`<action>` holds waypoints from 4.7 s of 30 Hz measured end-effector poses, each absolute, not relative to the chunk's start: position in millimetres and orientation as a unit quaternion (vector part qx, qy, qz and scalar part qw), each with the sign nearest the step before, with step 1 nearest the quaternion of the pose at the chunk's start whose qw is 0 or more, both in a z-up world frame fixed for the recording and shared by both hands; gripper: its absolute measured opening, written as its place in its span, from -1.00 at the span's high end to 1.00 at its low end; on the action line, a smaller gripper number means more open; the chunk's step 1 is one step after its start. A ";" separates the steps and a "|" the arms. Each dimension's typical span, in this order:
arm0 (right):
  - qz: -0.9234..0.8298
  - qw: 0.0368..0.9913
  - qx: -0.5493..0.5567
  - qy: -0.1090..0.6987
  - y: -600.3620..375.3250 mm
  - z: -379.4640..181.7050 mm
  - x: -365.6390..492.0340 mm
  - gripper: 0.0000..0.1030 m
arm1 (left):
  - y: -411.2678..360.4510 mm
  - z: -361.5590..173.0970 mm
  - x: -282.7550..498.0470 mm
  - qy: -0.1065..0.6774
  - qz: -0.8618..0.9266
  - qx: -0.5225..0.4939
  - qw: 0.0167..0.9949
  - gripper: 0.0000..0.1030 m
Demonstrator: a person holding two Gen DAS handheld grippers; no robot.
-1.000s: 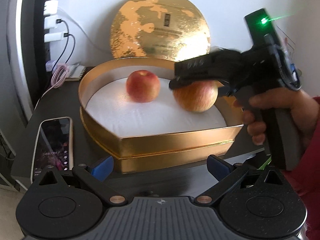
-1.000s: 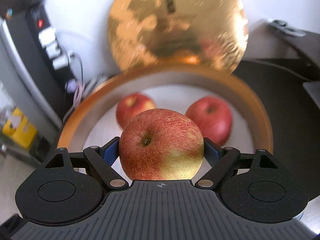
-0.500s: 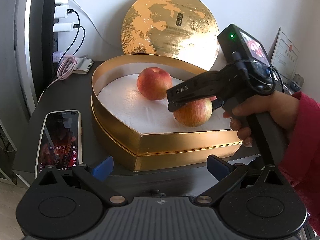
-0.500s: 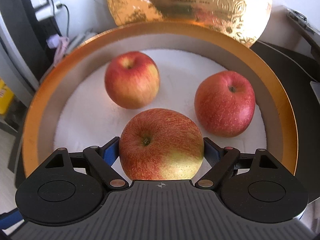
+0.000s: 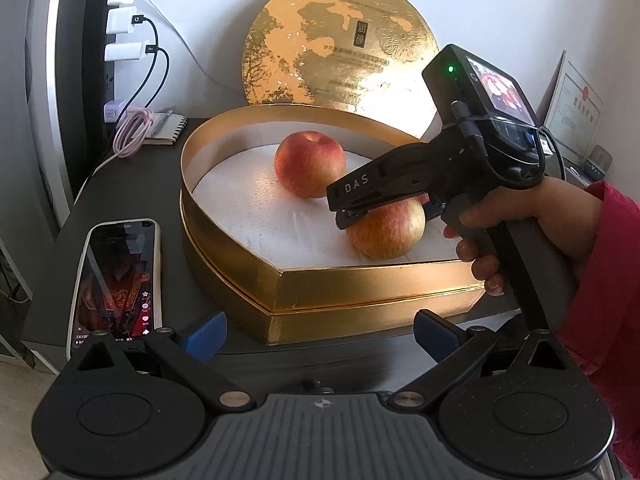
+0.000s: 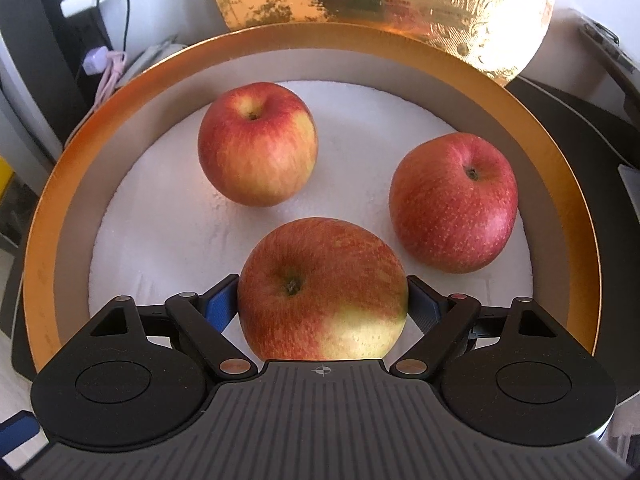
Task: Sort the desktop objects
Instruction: 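Lower the apple onto the foam beside the other two and open, then withdraw the right gripper up and away from the box, then move both grippers to the rim of the gold lid and grasp it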
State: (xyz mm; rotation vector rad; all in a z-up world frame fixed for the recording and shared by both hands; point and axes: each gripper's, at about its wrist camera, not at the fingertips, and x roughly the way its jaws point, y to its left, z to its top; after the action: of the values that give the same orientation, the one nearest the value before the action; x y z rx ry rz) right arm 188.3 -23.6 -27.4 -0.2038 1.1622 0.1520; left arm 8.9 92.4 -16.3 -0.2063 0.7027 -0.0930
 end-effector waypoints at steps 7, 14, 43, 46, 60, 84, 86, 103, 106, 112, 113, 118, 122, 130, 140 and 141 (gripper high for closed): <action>0.061 0.848 -0.098 0.518 -32.3 -11.4 177.8 -0.88 | 86.3 -13.5 5.9 0.344 -0.040 -0.092 0.934 -0.94; 0.064 0.860 -0.070 0.502 -54.4 6.3 161.3 -0.88 | 74.4 -8.9 0.4 0.342 -0.040 -0.078 0.936 -0.94; 0.070 0.912 -0.002 0.404 -123.0 57.6 43.4 -0.90 | 34.3 6.2 -11.8 0.350 0.002 -0.035 0.936 -0.94; 0.067 0.914 -0.013 0.399 -122.2 58.3 33.8 -0.90 | 28.8 7.2 -16.2 0.348 -0.003 -0.029 0.937 -0.94; 0.069 0.921 -0.036 0.383 -110.3 59.2 -5.4 -0.94 | 36.4 5.3 -30.5 0.340 -0.011 -0.039 0.940 -0.94; 0.044 0.934 -0.001 0.354 -99.5 62.9 29.0 -0.99 | 81.5 -0.7 -5.2 0.317 -0.062 -0.102 0.941 -0.94; 0.048 0.935 0.002 0.352 -105.3 65.9 35.5 -0.99 | 90.4 2.7 -0.3 0.311 -0.060 -0.118 0.941 -0.94; 0.090 0.935 0.086 0.332 -180.5 90.1 153.4 -0.99 | 169.1 98.3 147.7 0.272 -0.064 -0.162 0.946 -0.87; 0.106 0.934 0.112 0.324 -194.7 90.0 188.7 -0.99 | 182.0 106.6 181.2 0.263 -0.058 -0.177 0.947 -0.81; 0.129 0.930 0.149 0.310 -216.7 73.4 251.3 -0.99 | 205.9 91.0 250.5 0.258 -0.104 -0.220 0.935 -0.75; 0.131 0.931 0.151 0.307 -218.3 69.0 260.5 -0.99 | 209.8 87.0 262.1 0.256 -0.113 -0.226 0.933 -0.75; 0.115 0.947 0.139 0.265 -222.2 50.3 289.0 -1.00 | 229.9 60.8 308.9 0.232 -0.126 -0.232 0.936 -0.77; 0.124 0.953 0.127 0.247 -226.4 34.6 311.4 -1.00 | 250.6 38.0 329.3 0.206 -0.144 -0.287 0.924 -0.83; 0.153 0.952 0.127 0.234 -240.0 6.3 345.0 -1.00 | 257.7 8.6 350.5 0.183 -0.146 -0.310 0.921 -0.91; 0.180 0.945 0.126 0.243 -249.1 -22.1 382.3 -1.00 | 244.6 3.7 370.0 0.172 -0.156 -0.235 0.944 -0.97; 0.183 0.945 0.125 0.242 -249.2 -24.7 385.6 -1.00 | 242.9 3.1 372.0 0.174 -0.156 -0.228 0.945 -0.96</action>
State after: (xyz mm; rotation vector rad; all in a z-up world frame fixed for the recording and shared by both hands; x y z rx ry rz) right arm 385.6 -249.2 -24.7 0.2556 0.4940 0.3722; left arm 372.0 242.9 3.1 -0.4647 0.3538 -0.3182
